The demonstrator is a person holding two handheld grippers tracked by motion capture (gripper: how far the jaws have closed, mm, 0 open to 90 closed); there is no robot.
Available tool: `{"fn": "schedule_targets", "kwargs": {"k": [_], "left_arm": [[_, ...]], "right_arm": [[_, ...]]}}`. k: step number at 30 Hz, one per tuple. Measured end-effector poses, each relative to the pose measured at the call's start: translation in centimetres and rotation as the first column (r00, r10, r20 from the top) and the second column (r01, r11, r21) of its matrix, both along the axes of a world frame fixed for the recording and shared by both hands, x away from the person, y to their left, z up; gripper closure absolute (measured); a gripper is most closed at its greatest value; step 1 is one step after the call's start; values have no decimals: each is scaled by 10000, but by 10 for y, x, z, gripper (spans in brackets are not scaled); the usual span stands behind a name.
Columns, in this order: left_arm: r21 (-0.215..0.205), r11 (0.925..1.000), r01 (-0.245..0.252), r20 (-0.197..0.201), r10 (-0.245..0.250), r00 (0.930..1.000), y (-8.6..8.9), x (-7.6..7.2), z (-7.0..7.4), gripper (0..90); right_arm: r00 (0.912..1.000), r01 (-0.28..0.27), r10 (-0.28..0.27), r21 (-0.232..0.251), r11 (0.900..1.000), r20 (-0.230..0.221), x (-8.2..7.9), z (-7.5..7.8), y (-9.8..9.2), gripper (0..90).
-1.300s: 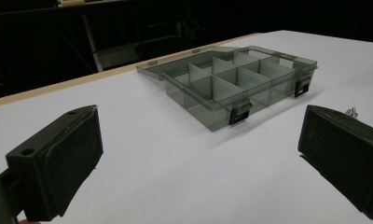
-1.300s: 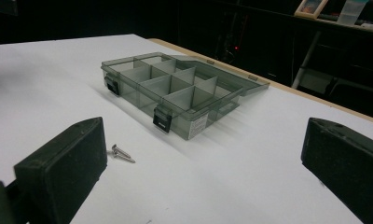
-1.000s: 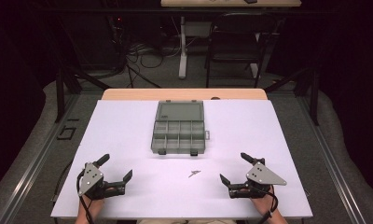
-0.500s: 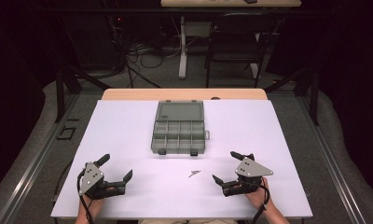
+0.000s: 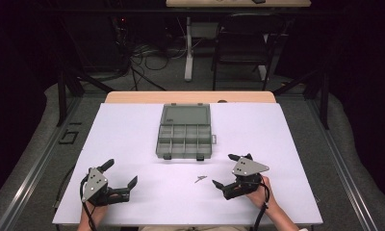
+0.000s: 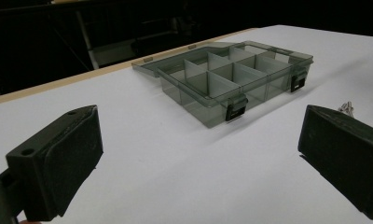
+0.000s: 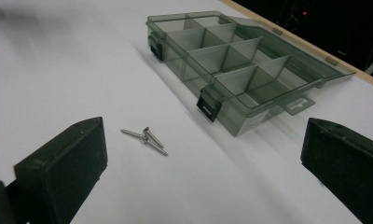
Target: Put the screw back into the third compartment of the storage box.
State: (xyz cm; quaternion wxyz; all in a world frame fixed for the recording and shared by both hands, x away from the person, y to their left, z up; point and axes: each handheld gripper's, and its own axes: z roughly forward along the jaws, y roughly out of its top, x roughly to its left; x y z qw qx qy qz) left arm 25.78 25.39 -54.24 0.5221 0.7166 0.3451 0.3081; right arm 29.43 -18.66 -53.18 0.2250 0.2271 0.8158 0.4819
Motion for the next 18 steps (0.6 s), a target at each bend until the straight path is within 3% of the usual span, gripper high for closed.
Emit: {"fn": "schedule_targets", "kwargs": {"k": [3, 4, 8, 14, 18], "left_arm": [[-3, 10000, -5, -21, 5, 10000, 1, 0, 0, 0], [-18, 10000, -14, -30, 14, 10000, 1, 0, 0, 0], [-18, 10000, -19, -3, 19, 10000, 1, 0, 0, 0], [-8, 10000, 9, -44, -9, 10000, 1, 1, -1, 0], [-9, 10000, 4, -67, -4, 10000, 1, 1, -1, 0]], "right_arm": [[9970, -555, 533, -403, 9976, -558, 6, 3, 10, 0], [9970, -555, 533, -403, 9976, -558, 6, 3, 10, 0], [9870, -1064, 975, -651, 9922, -1277, 14, 5, 17, 0], [9751, -1414, 1221, -947, 9854, -1852, 23, 5, 23, 0], [9720, -1537, 1291, -1155, 9813, -1964, 25, 6, 27, 3]]}}
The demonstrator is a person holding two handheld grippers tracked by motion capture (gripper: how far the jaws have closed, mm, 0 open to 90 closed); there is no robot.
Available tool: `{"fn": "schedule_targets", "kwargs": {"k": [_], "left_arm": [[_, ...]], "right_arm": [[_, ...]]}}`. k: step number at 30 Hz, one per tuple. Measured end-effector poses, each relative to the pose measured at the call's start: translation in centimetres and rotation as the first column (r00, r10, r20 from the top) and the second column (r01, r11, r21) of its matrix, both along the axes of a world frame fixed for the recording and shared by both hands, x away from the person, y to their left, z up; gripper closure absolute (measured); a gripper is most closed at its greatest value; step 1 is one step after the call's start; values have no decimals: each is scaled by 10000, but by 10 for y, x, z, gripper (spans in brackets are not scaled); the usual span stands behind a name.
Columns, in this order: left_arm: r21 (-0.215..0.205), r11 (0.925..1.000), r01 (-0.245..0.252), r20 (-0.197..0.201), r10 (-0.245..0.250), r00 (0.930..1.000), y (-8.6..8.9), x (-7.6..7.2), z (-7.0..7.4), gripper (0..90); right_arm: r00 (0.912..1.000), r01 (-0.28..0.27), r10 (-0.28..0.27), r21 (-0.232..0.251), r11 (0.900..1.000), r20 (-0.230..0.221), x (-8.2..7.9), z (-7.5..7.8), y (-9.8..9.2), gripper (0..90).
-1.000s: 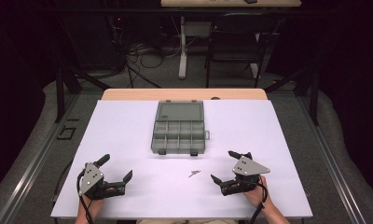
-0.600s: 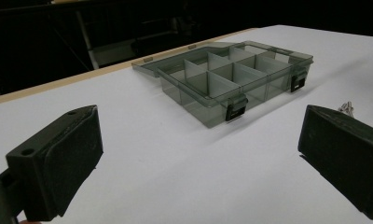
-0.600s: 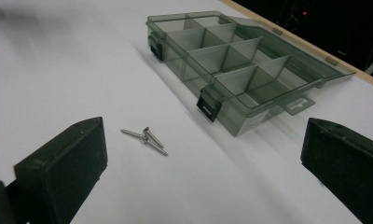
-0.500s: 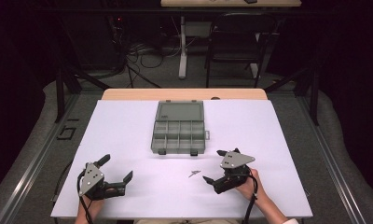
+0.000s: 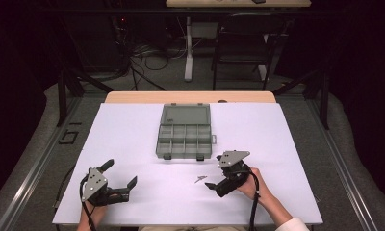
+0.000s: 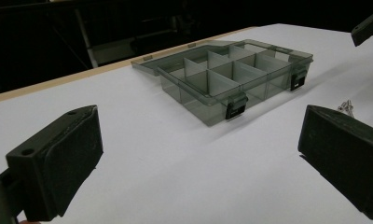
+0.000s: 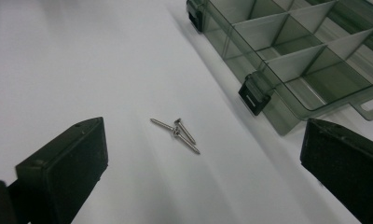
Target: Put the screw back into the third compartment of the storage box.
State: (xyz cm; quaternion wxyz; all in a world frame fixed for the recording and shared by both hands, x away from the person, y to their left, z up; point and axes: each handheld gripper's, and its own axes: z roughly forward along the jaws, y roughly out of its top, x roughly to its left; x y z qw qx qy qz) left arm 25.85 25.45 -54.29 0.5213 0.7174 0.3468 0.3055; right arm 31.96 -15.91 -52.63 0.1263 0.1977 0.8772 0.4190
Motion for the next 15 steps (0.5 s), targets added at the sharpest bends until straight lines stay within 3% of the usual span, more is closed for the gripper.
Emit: {"fn": "schedule_targets", "kwargs": {"k": [9, 15], "left_arm": [[-44, 10000, -31, -41, 31, 10000, 0, 0, 0, 0], [0, 10000, 0, -65, 0, 10000, 0, 0, 0, 0]], "right_arm": [[9973, -616, 596, -491, 9969, -423, 13, 5, 20, 218], [9939, -883, 784, -1335, 9871, -777, 24, 12, 33, 417]]}}
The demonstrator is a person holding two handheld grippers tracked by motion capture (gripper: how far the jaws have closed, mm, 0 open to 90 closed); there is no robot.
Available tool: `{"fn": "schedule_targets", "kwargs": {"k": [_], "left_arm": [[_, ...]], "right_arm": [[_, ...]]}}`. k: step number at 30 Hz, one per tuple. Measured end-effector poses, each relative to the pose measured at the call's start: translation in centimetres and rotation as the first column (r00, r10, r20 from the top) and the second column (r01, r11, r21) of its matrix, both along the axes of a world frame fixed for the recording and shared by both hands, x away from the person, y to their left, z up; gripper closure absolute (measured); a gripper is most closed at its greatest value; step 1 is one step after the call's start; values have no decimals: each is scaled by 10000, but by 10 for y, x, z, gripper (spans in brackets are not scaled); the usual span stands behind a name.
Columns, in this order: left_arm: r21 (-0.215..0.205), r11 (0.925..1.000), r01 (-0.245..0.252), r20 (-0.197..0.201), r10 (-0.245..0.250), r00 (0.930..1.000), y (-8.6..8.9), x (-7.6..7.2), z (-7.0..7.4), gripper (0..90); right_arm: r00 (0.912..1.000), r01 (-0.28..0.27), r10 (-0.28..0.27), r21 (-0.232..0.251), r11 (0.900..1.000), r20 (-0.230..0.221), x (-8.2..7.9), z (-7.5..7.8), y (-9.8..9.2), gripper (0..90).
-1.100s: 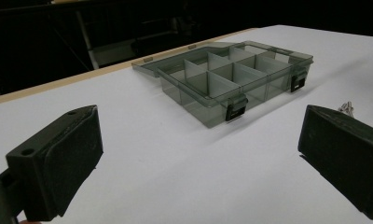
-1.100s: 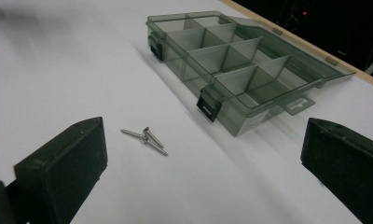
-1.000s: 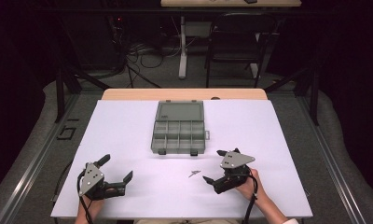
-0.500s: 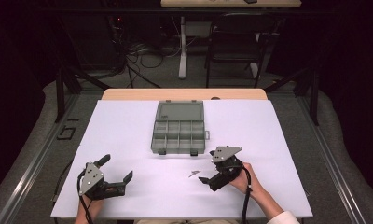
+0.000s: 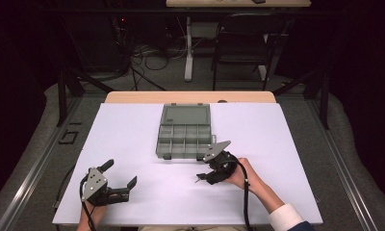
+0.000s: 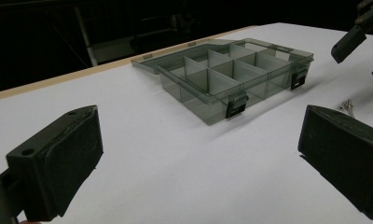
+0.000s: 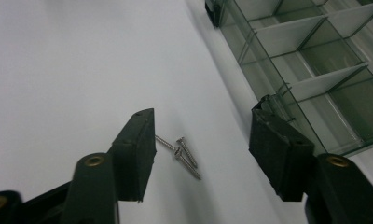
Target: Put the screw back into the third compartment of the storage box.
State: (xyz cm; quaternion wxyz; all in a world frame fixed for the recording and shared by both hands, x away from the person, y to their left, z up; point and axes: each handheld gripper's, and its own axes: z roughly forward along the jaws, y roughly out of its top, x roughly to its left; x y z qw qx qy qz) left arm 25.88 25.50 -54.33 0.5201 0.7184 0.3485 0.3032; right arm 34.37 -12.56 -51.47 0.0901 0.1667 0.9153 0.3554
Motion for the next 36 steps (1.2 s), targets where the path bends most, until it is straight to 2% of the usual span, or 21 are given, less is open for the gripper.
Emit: {"fn": "schedule_targets", "kwargs": {"k": [4, 5, 6, 8, 10, 11, 16, 18, 19, 21, 27, 34, 35, 36], "left_arm": [[47, 10000, 36, -21, -35, 10000, 0, 0, 0, 0], [47, 10000, 36, -21, -35, 10000, 0, 0, 0, 0], [-1, 10000, 17, -19, -17, 10000, 0, 0, 0, 0], [-2, 10000, 24, -17, -24, 10000, 0, 0, 0, 0], [36, 10000, 45, -34, -45, 10000, 0, 0, 0, 0], [27, 10000, 38, -41, -37, 10000, 0, 0, 0, 0], [70, 10000, 56, -35, -56, 10000, 0, 0, 0, 0], [76, 10000, 53, -28, -53, 10000, 0, 0, 0, 0], [76, 10000, 53, -28, -53, 10000, 0, 0, 0, 0], [77, 10000, 56, -36, -56, 10000, 0, 0, 0, 0], [87, 9999, 55, -58, -55, 10000, -1, 0, 0, 0], [102, 9999, 83, -49, -82, 10000, 0, -1, 1, 0], [116, 9999, 92, -61, -91, 9999, 0, -1, 1, 0], [111, 9999, 88, -47, -88, 10000, -1, -1, 0, 0]], "right_arm": [[9993, -241, 222, -629, 9977, -311, 5, 1, 9, 505], [9993, -241, 222, -629, 9977, -311, 5, 1, 9, 505], [9986, -395, 362, -930, 9949, -377, 8, 0, 13, 539], [9977, -511, 452, -1229, 9911, -502, 11, -1, 16, 575], [9972, -579, 515, -1268, 9902, -533, 13, -2, 17, 589], [9958, -709, 614, -1486, 9864, -674, 15, -3, 21, 623], [9928, -945, 786, -1882, 9776, -906, 19, -5, 26, 661], [9902, -1137, 928, -2156, 9698, -1048, 21, -7, 31, 679], [9902, -1137, 928, -2156, 9698, -1048, 21, -7, 31, 679], [9872, -1352, 1108, -2340, 9628, -1144, 22, -10, 35, 700], [9843, -1504, 1211, -2510, 9562, -1285, 24, -12, 39, 722], [9814, -1519, 1097, -2876, 9456, -1576, 26, -16, 43, 756], [9799, -1601, 1156, -2955, 9418, -1624, 27, -17, 43, 758], [9804, -1501, 1029, -2978, 9428, -1683, 28, -18, 43, 761]]}}
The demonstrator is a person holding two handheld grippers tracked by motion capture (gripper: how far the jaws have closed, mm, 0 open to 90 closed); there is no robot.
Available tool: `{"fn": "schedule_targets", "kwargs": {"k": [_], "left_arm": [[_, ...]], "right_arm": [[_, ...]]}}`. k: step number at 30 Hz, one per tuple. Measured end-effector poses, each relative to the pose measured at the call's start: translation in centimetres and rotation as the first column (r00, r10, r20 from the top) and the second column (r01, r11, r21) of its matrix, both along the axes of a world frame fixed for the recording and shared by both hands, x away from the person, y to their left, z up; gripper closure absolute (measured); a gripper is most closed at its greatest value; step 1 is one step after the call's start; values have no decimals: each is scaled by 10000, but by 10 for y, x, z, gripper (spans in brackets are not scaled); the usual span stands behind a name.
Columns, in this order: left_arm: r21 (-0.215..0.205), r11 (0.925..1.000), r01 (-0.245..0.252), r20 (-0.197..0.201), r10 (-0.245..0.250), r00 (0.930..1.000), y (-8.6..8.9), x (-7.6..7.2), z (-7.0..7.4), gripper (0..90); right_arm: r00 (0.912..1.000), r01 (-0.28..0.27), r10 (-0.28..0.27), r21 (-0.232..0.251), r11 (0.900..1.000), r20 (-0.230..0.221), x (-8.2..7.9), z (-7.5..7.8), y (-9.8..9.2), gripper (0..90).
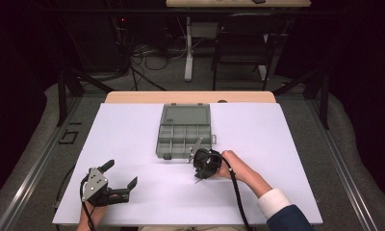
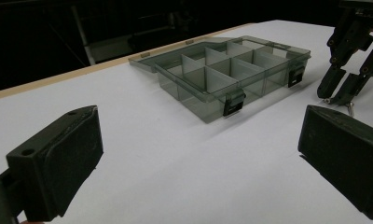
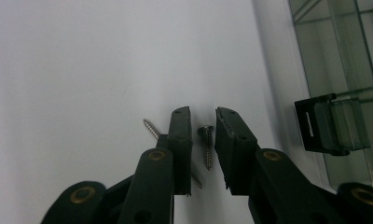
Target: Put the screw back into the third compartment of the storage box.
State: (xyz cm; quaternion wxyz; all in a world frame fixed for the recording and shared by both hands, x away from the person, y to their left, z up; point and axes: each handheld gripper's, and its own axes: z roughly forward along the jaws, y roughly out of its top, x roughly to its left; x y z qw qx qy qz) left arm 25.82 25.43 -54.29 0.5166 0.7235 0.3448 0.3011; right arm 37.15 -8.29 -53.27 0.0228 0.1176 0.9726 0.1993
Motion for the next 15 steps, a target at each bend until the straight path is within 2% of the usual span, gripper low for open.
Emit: {"fn": "schedule_targets", "kwargs": {"k": [5, 11, 15], "left_arm": [[8, 10000, 4, -31, -4, 10000, 0, 0, 0, 0], [-6, 10000, -16, -33, 16, 10000, 0, 0, 0, 0], [13, 10000, -26, -26, 26, 10000, 0, 1, 0, 0]], "right_arm": [[9999, 86, -87, -7, 10000, -113, 3, -1, -1, 771], [9998, 90, -92, -134, 9999, -188, 6, 0, -1, 838], [9995, 162, -162, 15, 9999, -266, 7, 2, -2, 875]]}}
